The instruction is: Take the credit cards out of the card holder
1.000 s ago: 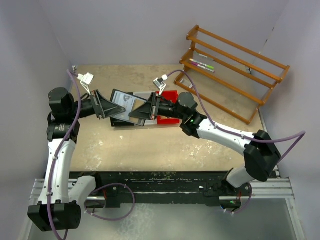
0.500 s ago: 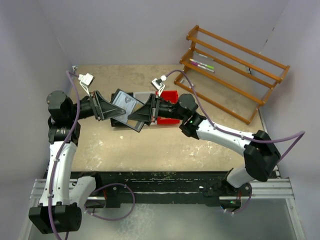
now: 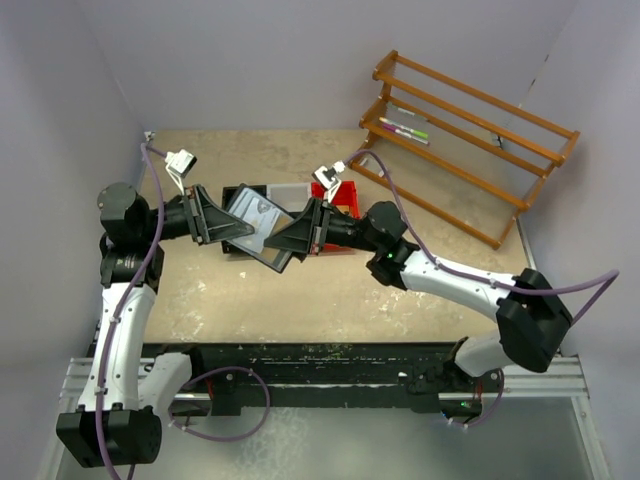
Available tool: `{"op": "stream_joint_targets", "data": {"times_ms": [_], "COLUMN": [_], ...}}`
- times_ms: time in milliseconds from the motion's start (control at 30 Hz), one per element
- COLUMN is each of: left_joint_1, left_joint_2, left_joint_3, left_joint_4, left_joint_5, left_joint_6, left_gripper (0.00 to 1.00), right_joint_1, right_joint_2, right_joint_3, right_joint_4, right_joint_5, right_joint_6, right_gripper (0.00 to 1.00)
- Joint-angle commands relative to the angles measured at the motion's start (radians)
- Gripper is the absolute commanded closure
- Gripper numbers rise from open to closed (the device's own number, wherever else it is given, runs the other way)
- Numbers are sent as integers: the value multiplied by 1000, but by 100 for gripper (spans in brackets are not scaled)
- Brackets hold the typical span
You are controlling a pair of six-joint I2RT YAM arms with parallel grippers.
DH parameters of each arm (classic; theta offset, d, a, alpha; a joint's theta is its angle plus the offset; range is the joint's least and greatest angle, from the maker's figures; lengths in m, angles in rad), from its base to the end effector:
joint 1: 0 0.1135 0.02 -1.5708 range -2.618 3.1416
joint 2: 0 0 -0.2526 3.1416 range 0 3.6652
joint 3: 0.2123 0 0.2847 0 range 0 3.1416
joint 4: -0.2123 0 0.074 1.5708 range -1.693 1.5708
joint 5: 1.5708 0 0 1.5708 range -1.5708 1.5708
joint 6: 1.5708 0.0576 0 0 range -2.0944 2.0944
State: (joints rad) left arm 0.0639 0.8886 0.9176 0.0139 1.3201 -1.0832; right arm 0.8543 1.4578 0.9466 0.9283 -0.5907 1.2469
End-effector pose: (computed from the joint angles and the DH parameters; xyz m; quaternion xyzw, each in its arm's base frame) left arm 0.2285 -0.0413 0.3814 0.0754 0.6993 -0.6486 0.2910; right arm 0.2221 0.3039 0.3300 -0.1375 0.5593 0.7747 0.2608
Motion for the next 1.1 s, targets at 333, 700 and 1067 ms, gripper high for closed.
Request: {"op": "stream_joint_targets", "data": {"times_ms": [333, 700, 1067], "left_joint_1": [-3, -2, -3], "left_joint_2": [-23, -23, -9], "left_joint_3": [19, 32, 52], "left_joint_4": [80, 12, -24], "left_joint_5": [43, 24, 7], "left_joint_6": [-40, 28, 70], "left_gripper": [77, 81, 80], "right_joint_1": [-18, -26, -26], "right_joint_2": [-39, 29, 12], "right_joint_3": [-35, 40, -105], "right_joint_4": [-27, 88, 183], "right_joint_5": [33, 35, 62], "right_joint_6": [-34, 50, 91], "right_gripper": [86, 79, 100]}}
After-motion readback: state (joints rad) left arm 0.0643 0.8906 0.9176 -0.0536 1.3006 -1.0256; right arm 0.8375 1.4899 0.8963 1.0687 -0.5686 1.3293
